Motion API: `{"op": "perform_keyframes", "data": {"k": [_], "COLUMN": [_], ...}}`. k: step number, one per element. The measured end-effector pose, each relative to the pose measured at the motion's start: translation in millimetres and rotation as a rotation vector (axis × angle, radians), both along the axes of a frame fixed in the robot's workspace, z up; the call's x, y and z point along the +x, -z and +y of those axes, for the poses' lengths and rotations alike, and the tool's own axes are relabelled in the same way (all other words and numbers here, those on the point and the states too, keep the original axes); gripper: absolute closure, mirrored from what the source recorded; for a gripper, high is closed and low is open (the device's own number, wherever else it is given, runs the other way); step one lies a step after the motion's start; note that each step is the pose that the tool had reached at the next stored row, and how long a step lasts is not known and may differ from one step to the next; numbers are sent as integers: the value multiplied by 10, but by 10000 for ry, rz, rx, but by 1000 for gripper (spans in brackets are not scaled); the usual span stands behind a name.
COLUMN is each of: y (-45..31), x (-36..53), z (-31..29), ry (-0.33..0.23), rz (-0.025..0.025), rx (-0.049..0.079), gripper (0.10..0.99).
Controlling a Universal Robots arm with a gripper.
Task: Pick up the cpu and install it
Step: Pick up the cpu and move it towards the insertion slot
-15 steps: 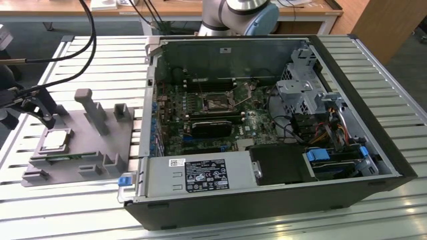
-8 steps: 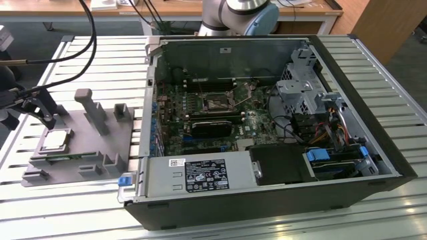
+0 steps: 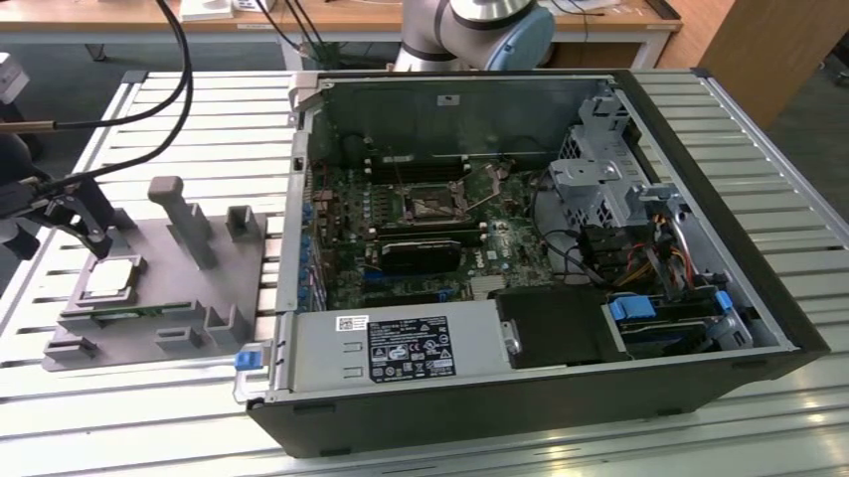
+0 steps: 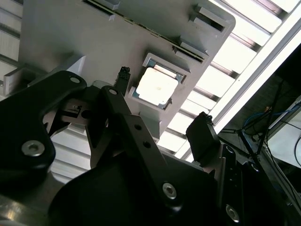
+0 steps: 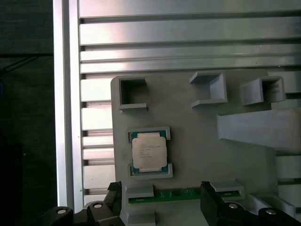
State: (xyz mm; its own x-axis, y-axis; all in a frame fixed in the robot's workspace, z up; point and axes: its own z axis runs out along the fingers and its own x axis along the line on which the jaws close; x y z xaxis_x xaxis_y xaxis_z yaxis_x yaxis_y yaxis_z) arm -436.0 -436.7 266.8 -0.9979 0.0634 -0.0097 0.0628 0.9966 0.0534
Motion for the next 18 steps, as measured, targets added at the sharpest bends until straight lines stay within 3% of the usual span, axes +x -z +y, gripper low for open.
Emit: {"op": "perform_keyframes", "data": {"k": [18], "y": [56], "x": [0], "z": [0], "ry": [-135], "rz": [1], "rx": [0], "gripper": [325]}}
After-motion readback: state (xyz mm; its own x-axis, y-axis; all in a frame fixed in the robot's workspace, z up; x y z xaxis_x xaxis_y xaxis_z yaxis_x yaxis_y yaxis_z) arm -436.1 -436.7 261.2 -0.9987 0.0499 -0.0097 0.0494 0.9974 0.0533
